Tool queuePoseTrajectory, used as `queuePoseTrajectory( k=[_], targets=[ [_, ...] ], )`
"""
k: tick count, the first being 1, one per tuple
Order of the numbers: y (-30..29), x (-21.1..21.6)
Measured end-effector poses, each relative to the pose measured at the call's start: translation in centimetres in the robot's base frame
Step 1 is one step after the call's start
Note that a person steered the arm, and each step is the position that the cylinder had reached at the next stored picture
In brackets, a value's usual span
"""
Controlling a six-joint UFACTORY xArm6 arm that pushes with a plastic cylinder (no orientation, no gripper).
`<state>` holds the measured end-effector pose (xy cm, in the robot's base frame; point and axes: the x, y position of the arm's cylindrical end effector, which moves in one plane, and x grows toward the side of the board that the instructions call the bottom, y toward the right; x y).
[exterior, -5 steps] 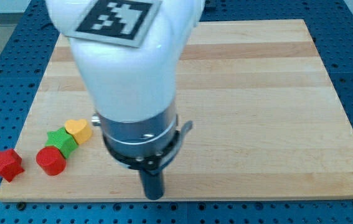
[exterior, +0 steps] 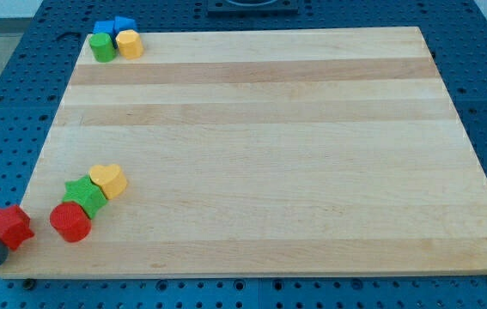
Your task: Move red star near green star
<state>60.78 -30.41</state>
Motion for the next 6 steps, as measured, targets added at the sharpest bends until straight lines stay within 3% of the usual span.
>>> queuePoseTrajectory(
  k=[2,4,6],
  targets=[
    [0.0,-7.4],
    [1.3,-8.1],
    [4.5,-14.0]
  ],
)
